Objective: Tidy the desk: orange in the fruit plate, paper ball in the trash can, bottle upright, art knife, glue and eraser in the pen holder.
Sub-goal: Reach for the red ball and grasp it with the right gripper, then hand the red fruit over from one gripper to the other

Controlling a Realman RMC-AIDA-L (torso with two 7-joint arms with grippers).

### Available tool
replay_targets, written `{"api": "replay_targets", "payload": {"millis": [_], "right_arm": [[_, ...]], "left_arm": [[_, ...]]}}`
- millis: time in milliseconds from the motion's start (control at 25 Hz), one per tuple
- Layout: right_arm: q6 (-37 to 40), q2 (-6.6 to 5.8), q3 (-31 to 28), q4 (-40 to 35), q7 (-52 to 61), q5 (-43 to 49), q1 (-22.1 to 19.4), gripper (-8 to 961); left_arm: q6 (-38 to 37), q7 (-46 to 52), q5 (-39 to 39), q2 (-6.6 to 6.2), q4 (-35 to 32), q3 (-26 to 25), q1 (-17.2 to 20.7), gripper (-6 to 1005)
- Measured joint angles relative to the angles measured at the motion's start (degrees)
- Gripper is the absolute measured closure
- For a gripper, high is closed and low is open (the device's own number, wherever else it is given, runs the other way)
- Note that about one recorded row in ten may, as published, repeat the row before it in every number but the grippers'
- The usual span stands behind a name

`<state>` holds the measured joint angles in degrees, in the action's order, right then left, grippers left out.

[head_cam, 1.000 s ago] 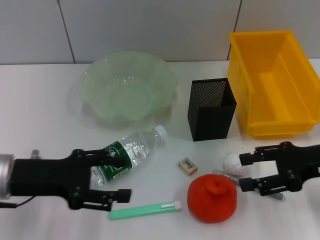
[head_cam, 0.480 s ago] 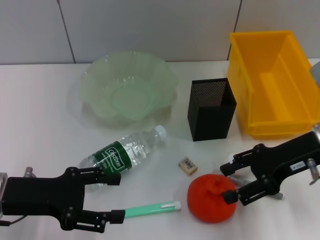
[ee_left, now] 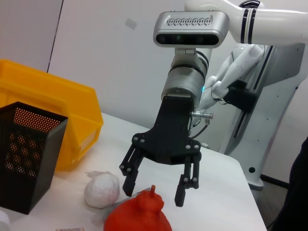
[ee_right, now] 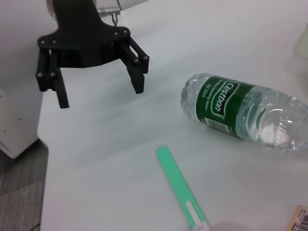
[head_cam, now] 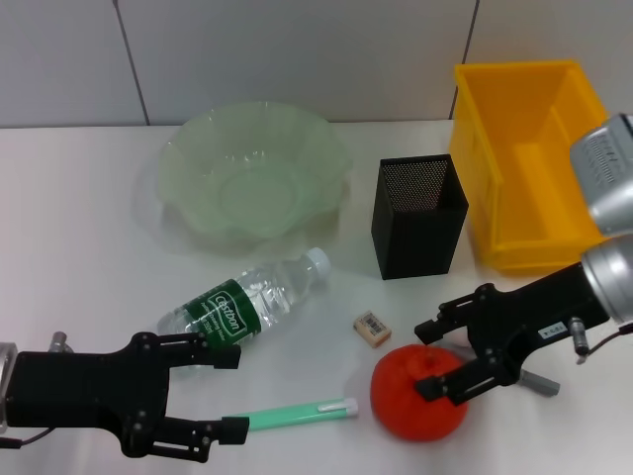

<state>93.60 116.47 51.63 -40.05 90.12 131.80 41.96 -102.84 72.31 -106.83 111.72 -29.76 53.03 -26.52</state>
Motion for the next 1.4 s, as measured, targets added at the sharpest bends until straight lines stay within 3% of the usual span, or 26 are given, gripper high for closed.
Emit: {"api": "replay_targets", "payload": {"millis": [520,720,1120,1400], "right_arm": [[-3.51,0.94,4.18,-0.02,-0.50,0.25,0.25,202],[-3.71,0.96,4.21,-0.04,-0.41,1.07,0.89,419],[-1.04,0.59,3.18,-1.93,-0.16,-0.53,1.02,634],[4.25,-0.90,-4.47,-5.34,-0.13,-13.11,0.97,730]], "left_arm": [[0.00,-0.26,-0.22,-0.21,-0.15,-0.40,0.56,138],[0.00,-0.39,-0.23,-0.27,-0.26,-0.46,0.56,138],[-0.08,-0.42,0.12,-0.44,-0.34,-0.68,0.64,138],[0.26,-0.52,-0.02,-0.21,-0.08,-0.74,0.88,138]]}}
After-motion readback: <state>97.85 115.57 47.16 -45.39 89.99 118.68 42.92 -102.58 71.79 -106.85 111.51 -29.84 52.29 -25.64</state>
